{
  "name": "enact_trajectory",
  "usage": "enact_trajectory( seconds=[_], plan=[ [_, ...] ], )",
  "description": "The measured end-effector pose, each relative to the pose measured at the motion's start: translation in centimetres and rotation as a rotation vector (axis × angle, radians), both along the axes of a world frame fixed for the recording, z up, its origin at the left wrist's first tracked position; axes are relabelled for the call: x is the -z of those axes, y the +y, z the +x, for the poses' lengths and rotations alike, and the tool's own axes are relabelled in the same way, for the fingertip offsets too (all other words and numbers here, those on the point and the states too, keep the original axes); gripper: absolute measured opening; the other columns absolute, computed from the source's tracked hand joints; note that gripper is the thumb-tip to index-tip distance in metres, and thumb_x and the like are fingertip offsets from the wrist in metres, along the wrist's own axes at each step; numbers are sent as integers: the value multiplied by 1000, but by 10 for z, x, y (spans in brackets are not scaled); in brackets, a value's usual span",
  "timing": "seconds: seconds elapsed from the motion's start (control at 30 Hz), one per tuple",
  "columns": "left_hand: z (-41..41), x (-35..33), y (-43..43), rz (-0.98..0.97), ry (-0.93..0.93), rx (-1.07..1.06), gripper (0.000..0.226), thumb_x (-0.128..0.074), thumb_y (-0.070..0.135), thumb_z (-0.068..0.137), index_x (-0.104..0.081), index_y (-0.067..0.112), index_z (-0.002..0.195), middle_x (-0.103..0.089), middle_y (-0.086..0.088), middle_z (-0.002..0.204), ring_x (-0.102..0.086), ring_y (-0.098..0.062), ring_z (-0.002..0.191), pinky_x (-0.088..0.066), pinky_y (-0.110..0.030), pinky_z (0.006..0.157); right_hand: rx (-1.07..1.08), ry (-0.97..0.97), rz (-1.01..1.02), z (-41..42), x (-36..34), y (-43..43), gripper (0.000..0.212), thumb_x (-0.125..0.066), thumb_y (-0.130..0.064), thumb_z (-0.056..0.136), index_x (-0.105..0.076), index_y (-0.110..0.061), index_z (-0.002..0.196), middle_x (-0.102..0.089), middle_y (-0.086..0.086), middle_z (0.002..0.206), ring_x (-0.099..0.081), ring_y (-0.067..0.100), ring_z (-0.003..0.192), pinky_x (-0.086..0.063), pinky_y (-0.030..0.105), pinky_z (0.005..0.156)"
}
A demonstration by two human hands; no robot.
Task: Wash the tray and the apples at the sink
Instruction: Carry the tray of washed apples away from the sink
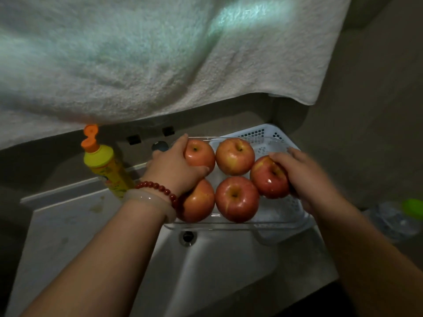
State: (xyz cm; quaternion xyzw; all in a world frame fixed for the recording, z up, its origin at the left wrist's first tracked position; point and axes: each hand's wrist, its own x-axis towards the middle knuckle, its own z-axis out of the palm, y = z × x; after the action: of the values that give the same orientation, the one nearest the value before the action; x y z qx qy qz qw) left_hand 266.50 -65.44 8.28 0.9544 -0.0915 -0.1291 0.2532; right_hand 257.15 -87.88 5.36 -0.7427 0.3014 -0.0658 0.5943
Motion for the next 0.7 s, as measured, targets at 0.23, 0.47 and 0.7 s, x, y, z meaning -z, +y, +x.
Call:
enact_trajectory(
  seconds=[0.23,0.47,0.7],
  plan=[
    [45,-4,-58,-4,-12,173,93,-71,48,77,-12,45,149,-34,-17,147,-37,-36,133,-37,-44,108,181,14,100,10,9,-39,66,-68,-62,61,-59,-31,118,-68,0,109,-67,24,98,-52,47,91],
    [88,7,-116,35,-5,372,97,-75,50,71,-15,48,147,-38,-14,145,-47,-32,125,-41,-43,105,439,4,183,11,27,-60,64,-68,-62,55,-53,-26,107,-63,3,106,-62,25,96,-52,44,84],
    [100,21,-161,60,-51,560,94,-76,40,76,-19,32,151,-41,-9,147,-37,-30,134,-32,-34,107,477,94,197,-1,46,-74,95,-62,-77,47,-52,-29,129,-62,13,120,-61,29,99,-45,37,70]
  ],
)
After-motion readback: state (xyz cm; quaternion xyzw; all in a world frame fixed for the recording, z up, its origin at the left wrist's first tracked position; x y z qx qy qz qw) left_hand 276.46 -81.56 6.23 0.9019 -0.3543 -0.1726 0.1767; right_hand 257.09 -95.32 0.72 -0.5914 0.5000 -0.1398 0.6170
